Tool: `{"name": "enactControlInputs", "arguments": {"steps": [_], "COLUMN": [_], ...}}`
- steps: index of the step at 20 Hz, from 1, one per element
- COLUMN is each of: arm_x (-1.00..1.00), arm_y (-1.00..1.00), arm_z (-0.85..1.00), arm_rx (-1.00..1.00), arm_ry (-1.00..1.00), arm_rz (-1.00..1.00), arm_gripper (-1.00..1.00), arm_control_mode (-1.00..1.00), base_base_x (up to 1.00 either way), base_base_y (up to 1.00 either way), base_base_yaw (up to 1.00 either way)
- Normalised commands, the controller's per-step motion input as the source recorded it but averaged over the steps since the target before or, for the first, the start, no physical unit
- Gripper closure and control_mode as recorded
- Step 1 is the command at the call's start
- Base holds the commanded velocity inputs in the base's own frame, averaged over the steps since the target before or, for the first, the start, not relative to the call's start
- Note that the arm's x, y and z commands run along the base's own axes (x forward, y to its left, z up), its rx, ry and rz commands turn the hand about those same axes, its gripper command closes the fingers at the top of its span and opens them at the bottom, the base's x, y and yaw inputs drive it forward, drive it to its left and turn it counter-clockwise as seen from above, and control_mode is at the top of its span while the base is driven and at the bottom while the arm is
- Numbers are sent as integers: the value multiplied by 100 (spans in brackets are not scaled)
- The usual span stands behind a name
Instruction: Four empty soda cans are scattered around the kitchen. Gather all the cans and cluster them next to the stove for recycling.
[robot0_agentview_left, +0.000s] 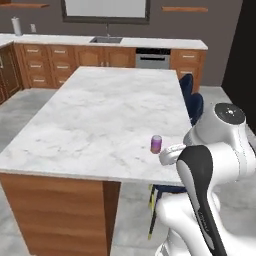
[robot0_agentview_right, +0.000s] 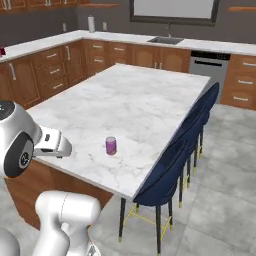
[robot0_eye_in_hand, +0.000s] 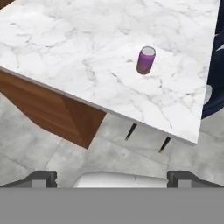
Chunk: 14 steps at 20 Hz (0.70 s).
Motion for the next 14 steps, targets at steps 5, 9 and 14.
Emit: {"name": "enactControlInputs", "arguments": {"steps": [5,9,14], "arm_x": [0,0,0], "arm_y": [0,0,0], "arm_z": [0,0,0], "arm_rx": [0,0,0], "arm_ry": [0,0,0], "arm_rz": [0,0,0], "arm_gripper": [-100,-100,-100], "arm_control_mode": [100,100,100], "base_base_x": [0,11,-1], "base_base_y": [13,26,42], "base_base_yaw": [-46,-42,-34]}}
